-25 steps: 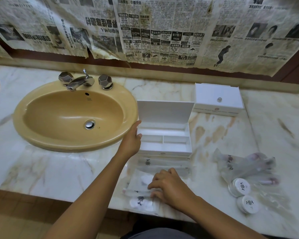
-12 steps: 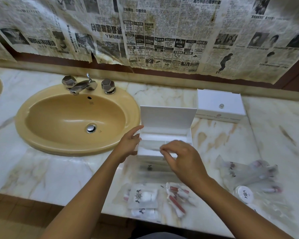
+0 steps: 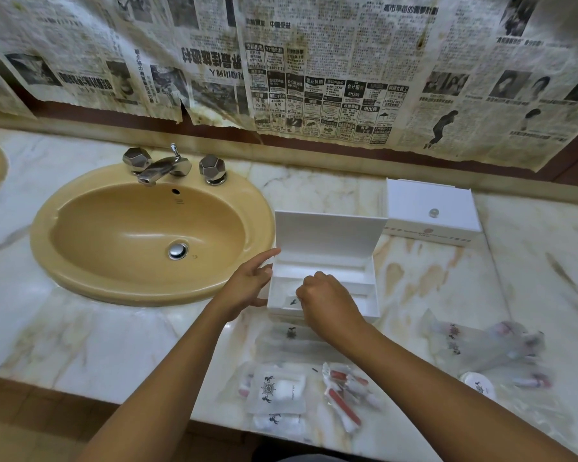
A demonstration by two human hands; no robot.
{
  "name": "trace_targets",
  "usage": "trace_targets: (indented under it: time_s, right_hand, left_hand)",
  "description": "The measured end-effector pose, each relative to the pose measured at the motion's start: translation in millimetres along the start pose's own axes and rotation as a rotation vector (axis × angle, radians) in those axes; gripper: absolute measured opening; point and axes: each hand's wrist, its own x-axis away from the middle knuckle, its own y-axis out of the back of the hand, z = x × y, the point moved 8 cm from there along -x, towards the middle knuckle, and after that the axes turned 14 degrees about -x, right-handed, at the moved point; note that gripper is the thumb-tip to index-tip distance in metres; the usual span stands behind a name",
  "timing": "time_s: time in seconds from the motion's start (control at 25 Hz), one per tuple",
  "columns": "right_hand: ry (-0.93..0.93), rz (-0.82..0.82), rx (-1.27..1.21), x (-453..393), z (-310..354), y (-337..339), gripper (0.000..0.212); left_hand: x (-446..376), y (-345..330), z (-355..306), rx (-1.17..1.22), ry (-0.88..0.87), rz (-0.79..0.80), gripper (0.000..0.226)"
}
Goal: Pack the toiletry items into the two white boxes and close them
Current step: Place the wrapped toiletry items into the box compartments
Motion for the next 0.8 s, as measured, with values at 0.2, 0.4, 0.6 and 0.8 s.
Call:
trace_targets:
  time_s: [0.2, 0.4, 0.6, 0.8]
  right_hand:
    - [-0.038, 0.206, -0.067, -4.1, 5.7, -22.5, 0.016]
    - [-0.082, 0.245, -0.213, 1.4, 7.6, -22.7, 0.04]
    - [-0.204, 0.357, -0.213, 2.1, 5.8, -37.2, 0.069]
    - [-0.1, 0.16, -0.228, 1.6, 18.4, -16.2, 0.048]
  left_hand:
    - [1.1, -0.8, -0.4, 0.062, 0.003, -0.001, 0.043]
    - [-0.1, -2.9, 4.6, 0.055, 0.033, -0.022, 0.044]
    - [-3.2, -3.3, 6.1, 0.061, 0.013, -0.041, 0.045]
    - [-2.8, -4.5, 6.3, 0.034, -0.001, -0.05, 0.043]
